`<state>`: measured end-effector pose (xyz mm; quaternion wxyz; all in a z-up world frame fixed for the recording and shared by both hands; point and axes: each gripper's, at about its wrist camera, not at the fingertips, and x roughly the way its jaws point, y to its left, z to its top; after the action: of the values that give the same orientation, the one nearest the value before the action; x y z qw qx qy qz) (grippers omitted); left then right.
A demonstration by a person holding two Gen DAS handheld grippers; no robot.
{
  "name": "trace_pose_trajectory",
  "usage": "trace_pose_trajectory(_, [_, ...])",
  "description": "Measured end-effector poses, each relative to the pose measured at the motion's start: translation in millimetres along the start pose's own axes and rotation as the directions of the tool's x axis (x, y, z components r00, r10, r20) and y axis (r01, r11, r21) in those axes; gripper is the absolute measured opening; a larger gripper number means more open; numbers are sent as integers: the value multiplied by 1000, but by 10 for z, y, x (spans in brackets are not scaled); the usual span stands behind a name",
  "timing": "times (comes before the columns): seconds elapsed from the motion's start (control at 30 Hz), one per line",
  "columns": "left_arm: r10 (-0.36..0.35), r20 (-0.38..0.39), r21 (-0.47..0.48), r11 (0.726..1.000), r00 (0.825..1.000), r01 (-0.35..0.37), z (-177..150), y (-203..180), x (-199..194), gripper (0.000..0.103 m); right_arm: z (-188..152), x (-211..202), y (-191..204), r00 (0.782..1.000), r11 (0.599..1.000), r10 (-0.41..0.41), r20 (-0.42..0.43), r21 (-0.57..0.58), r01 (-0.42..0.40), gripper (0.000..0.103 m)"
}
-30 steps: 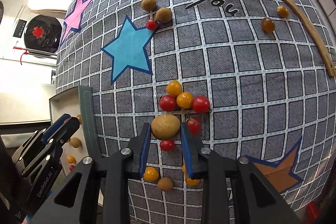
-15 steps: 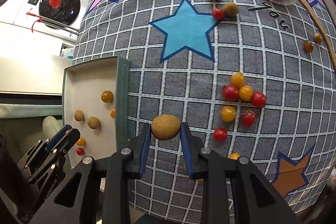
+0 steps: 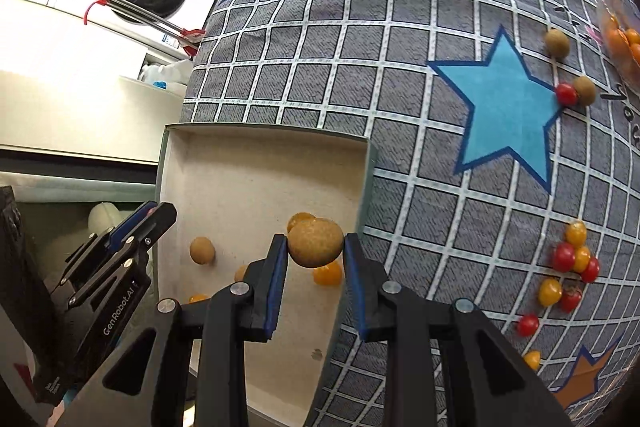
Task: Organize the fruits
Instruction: 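Carry red tomato toward beige tray with left tool while right tool carries brown fruit, then open left tool over tray dropping red tomato while right tool drops brown fruit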
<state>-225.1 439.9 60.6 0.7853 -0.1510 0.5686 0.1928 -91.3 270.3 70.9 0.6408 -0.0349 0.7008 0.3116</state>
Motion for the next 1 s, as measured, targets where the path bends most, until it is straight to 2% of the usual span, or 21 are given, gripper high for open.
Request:
trace_pose_trajectory(0.27, [14, -53, -17, 1000, 999, -15, 88, 55, 385, 21, 225, 325, 77, 999, 999, -38, -23, -7, 38, 31])
trace_pose_trajectory(0.53, [18, -78, -19, 1000, 997, -19, 35, 50, 495, 21, 302, 535, 74, 997, 998, -67, -42, -14, 66, 31])
trace_pose_trajectory(0.77, [35, -67, 7, 999, 997, -35, 22, 15, 506, 22, 297, 595, 156, 996, 995, -89, -31, -46, 87, 31])
trace_pose_trajectory(0.83, [55, -64, 19, 998, 996, -54, 14, 9, 498, 33, 291, 600, 179, 995, 994, -91, -35, -58, 89, 32])
trace_pose_trajectory(0.87, [61, -64, 22, 998, 996, -60, 10, 6, 492, 55, 287, 598, 191, 995, 995, -88, -40, -60, 85, 35])
trace_pose_trajectory(0.9, [60, -56, 20, 998, 997, -59, 3, 13, 471, 64, 291, 599, 194, 996, 995, -83, -44, -58, 81, 36])
trace_pose_trajectory(0.93, [43, -46, 17, 999, 998, -42, -3, 16, 444, 64, 293, 591, 204, 996, 996, -76, -44, -54, 73, 36])
trace_pose_trajectory(1.0, [55, -42, 27, 998, 998, -54, -6, 8, 416, 64, 283, 496, 193, 997, 997, -66, -28, -50, 64, 41])
